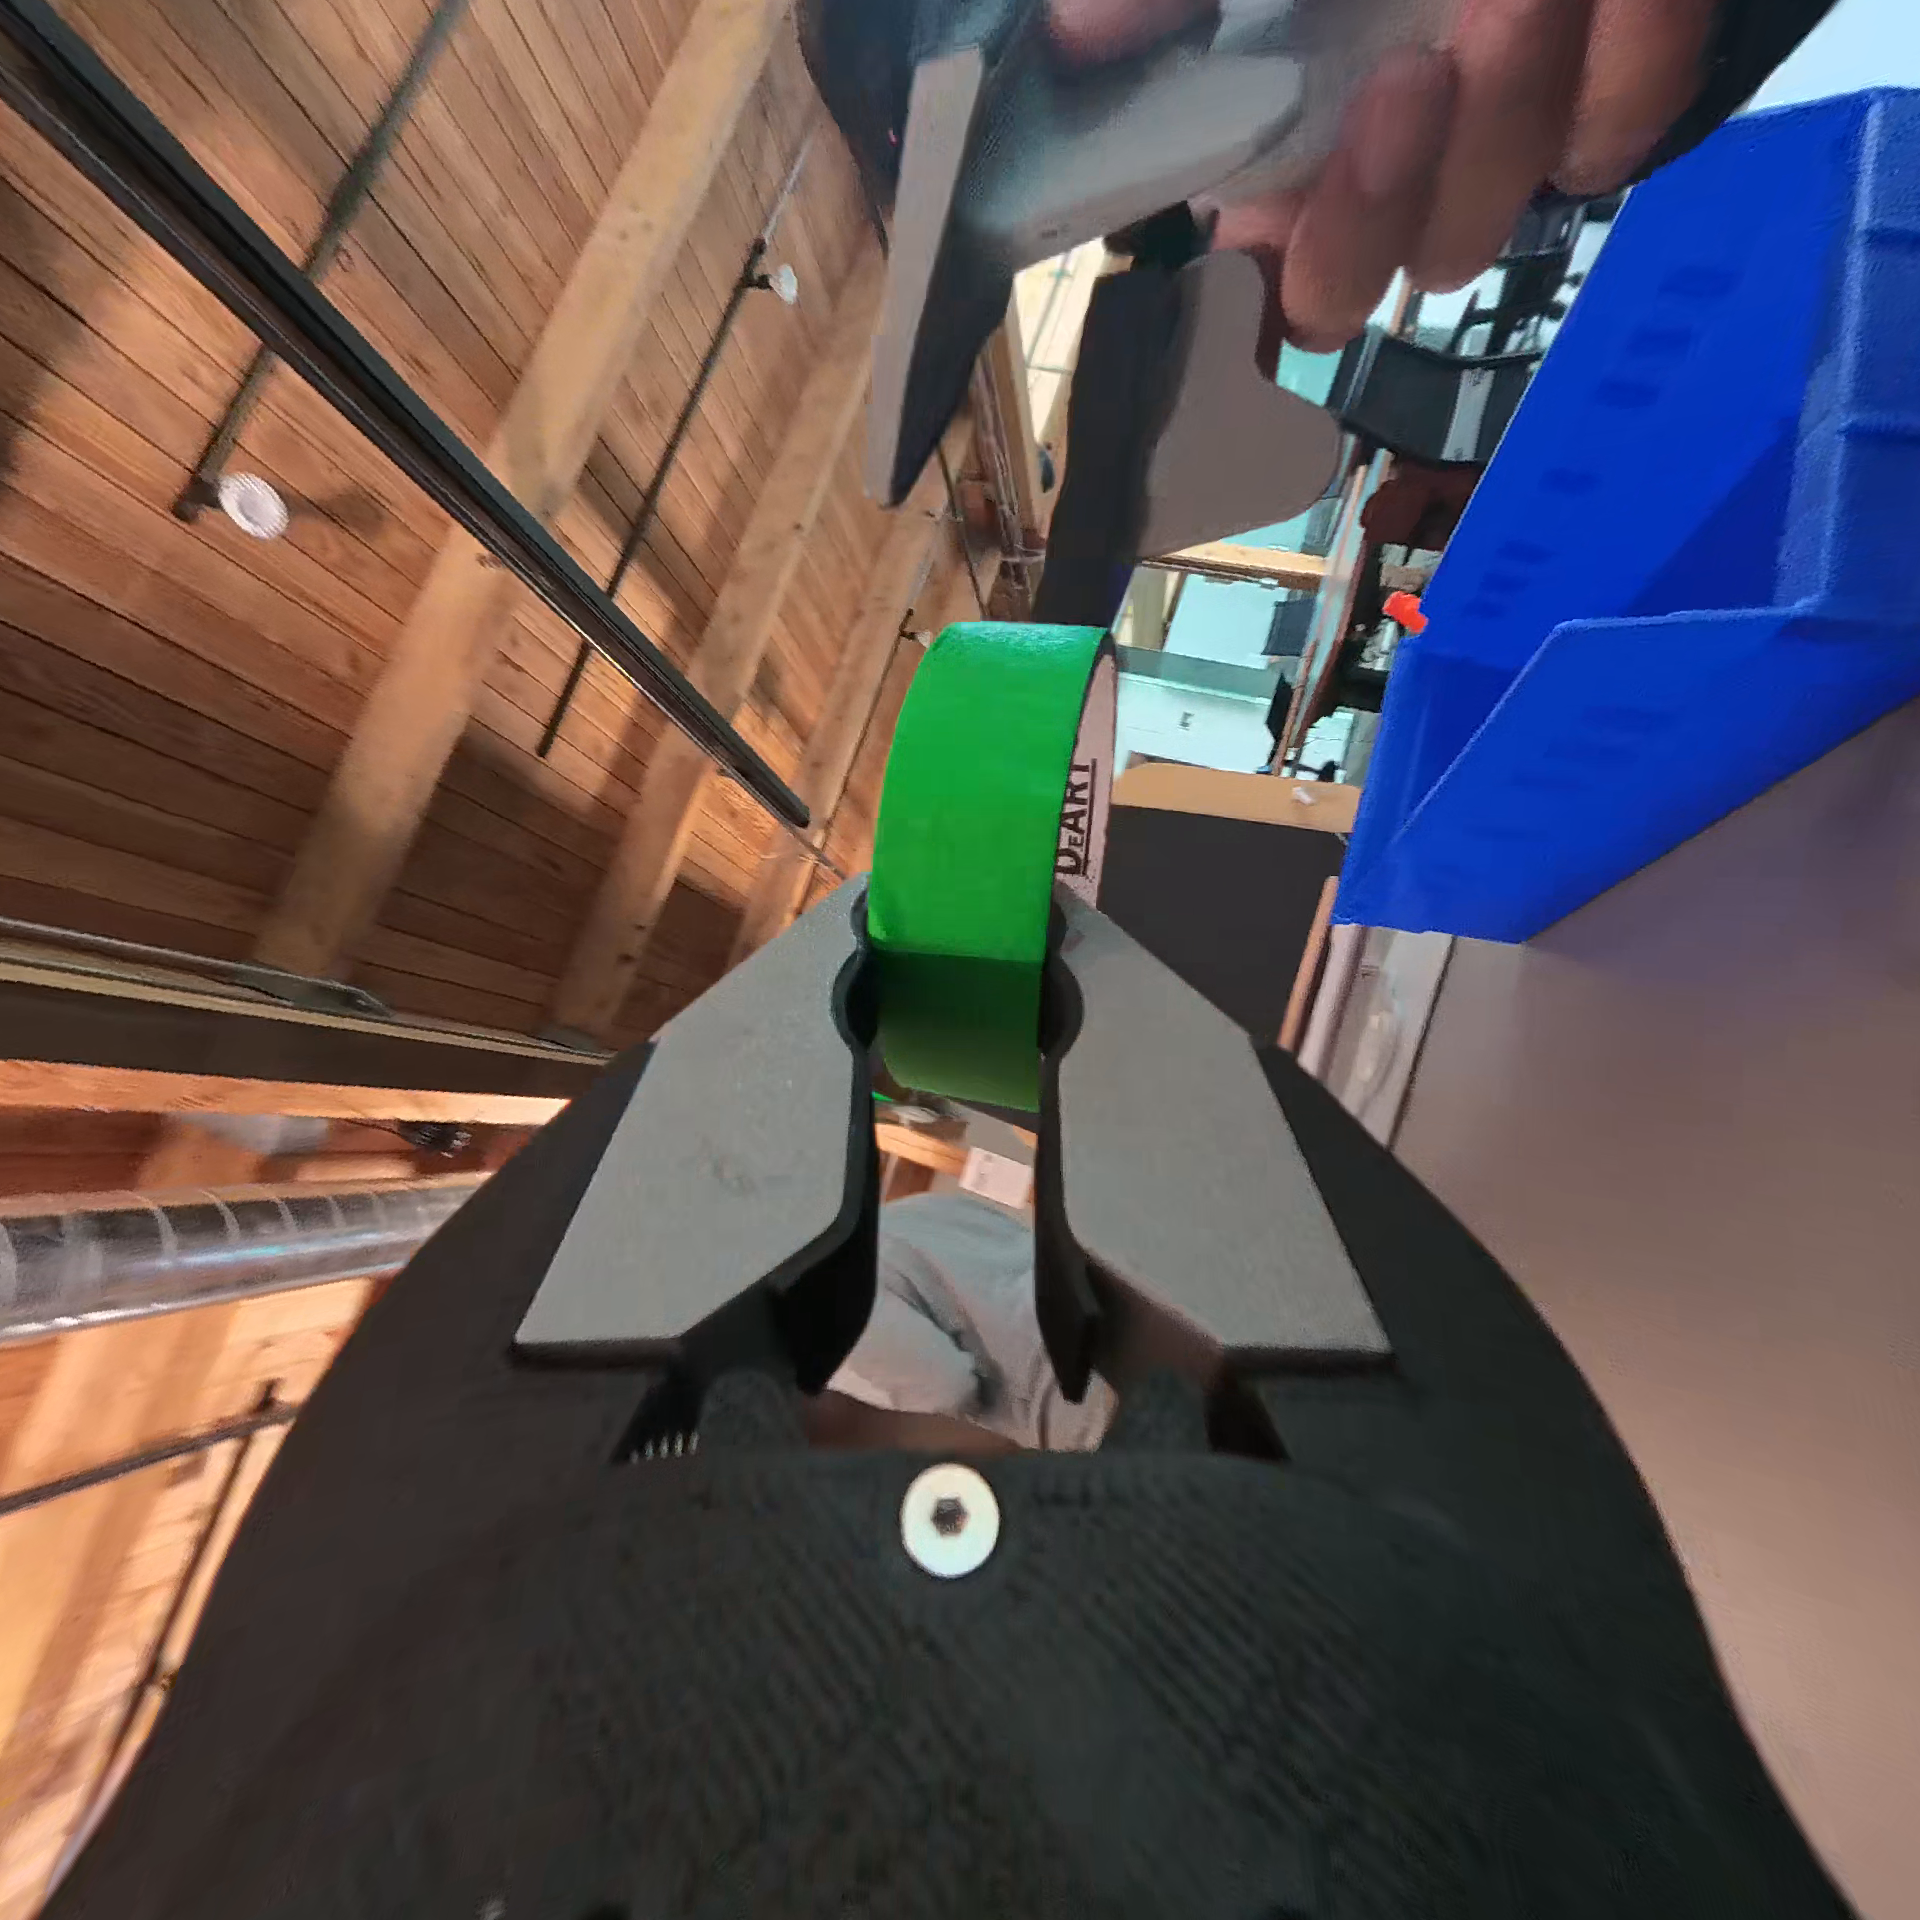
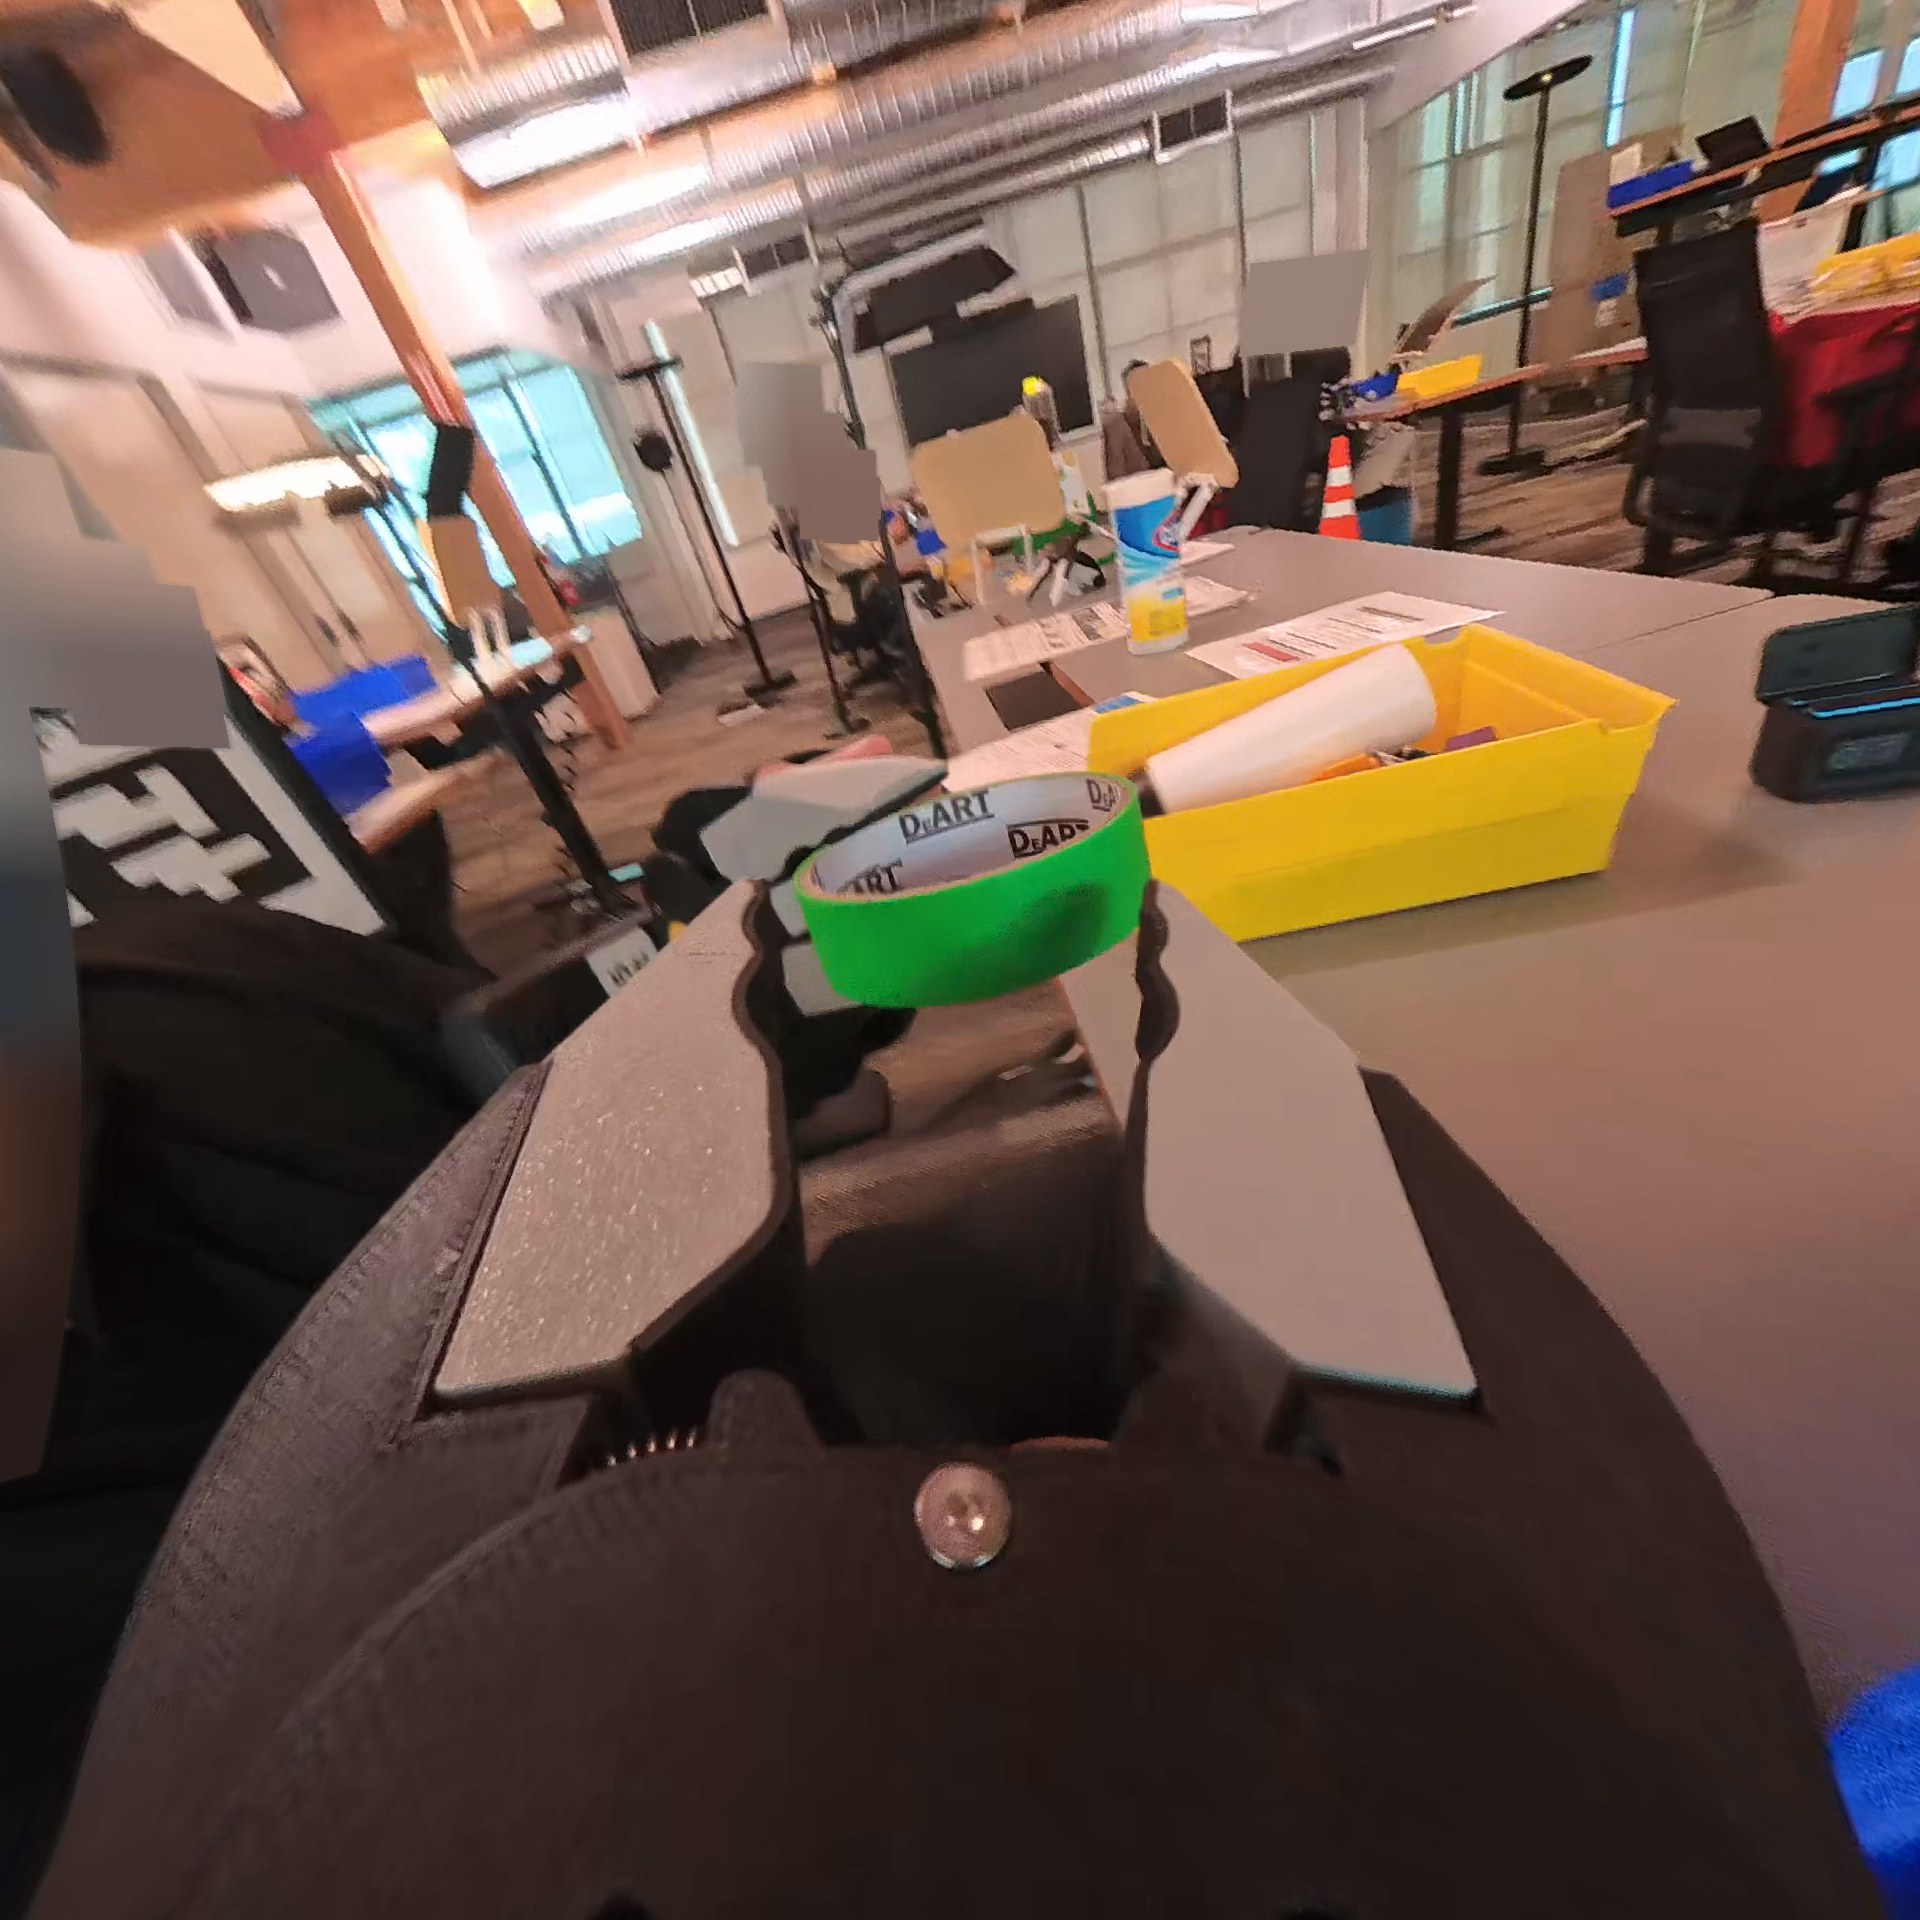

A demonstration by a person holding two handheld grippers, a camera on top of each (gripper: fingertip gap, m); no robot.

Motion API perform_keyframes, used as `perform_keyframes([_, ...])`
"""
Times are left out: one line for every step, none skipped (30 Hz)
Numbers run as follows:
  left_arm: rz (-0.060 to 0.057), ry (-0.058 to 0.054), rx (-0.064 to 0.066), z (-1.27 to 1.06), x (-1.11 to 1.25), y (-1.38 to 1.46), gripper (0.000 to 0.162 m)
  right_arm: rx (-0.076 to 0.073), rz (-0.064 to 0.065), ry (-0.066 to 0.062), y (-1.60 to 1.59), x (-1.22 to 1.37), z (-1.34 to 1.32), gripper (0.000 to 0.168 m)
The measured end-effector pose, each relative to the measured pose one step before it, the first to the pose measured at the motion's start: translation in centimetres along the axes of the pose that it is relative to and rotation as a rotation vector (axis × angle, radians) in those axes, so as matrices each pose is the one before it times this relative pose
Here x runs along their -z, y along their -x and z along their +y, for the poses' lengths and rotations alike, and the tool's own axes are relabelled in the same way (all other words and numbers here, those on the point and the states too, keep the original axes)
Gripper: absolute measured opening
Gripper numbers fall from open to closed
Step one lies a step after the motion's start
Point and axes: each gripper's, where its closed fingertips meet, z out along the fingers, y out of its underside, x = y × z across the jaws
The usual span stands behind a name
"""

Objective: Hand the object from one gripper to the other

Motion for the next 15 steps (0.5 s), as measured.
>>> perform_keyframes([-0.0114, -0.0131, -0.0385, -0.287, 0.051, -0.077, 0.026, -0.0423, -0.0264, -0.0199, 0.068, -0.002, -0.187, 0.064])
perform_keyframes([-0.0131, -0.0128, -0.0461, -0.322, 0.033, -0.113, 0.026, -0.0451, -0.0294, -0.0127, 0.036, -0.041, -0.057, 0.063])
perform_keyframes([-0.0238, -0.0039, -0.0369, -0.228, -0.018, 0.04, 0.026, -0.043, -0.0247, -0.0017, -0.071, -0.077, 0.131, 0.063])
perform_keyframes([-0.0108, -0.0036, -0.0247, -0.223, -0.059, -0.111, 0.026, -0.0357, -0.0149, 0.0078, -0.21, -0.101, 0.268, 0.063])
perform_keyframes([0.0054, -0.0083, -0.0152, -0.243, -0.065, -0.328, 0.026, -0.0256, -0.0075, 0.0093, -0.257, -0.1, 0.273, 0.063])
perform_keyframes([0.0072, -0.012, -0.0098, -0.266, -0.035, -0.334, 0.026, -0.017, -0.0063, 0.006, -0.164, -0.108, 0.229, 0.063])
perform_keyframes([0.0011, -0.0237, -0.0124, -0.391, 0.066, -0.262, 0.026, -0.0113, -0.0005, 0.0026, -0.145, -0.093, 0.153, 0.064])
perform_keyframes([-0.0008, -0.0198, -0.0089, -0.332, 0.081, -0.166, 0.026, -0.0026, 0.0122, 0.0051, -0.297, -0.051, 0.162, 0.058])
perform_keyframes([0.0039, -0.0057, 0.0018, -0.142, 0.037, -0.101, 0.026, 0.0095, 0.0299, 0.0103, -0.538, 0.015, 0.23, 0.046])
perform_keyframes([-0.0003, -0.0046, 0.0021, -0.136, 0.035, 0.03, 0.026, 0.0158, 0.0358, 0.0081, -0.645, 0.099, 0.181, 0.03])
perform_keyframes([-0.0012, -0.0038, -0.0084, -0.137, 0.028, 0.045, 0.026, 0.0057, 0.0062, -0.0008, -0.246, 0.107, 0.043, 0.028])
perform_keyframes([-0.0113, -0.0079, -0.0138, -0.224, 0.105, 0.165, 0.026, -0.0203, -0.0207, -0.0073, 0.124, 0.04, -0.072, 0.027])
perform_keyframes([-0.0139, -0.0185, -0.0139, -0.382, 0.19, 0.199, 0.027, -0.0259, -0.029, -0.008, 0.278, 0.003, -0.093, 0.026])
perform_keyframes([-0.0069, -0.0226, -0.017, -0.426, 0.212, 0.079, 0.026, -0.0145, -0.0226, -0.0002, 0.247, -0.065, 0.032, 0.026])
perform_keyframes([-0.002, -0.0184, -0.0198, -0.362, 0.175, 0.002, 0.026, -0.0067, -0.0071, 0.0077, 0.096, -0.125, 0.157, 0.026])
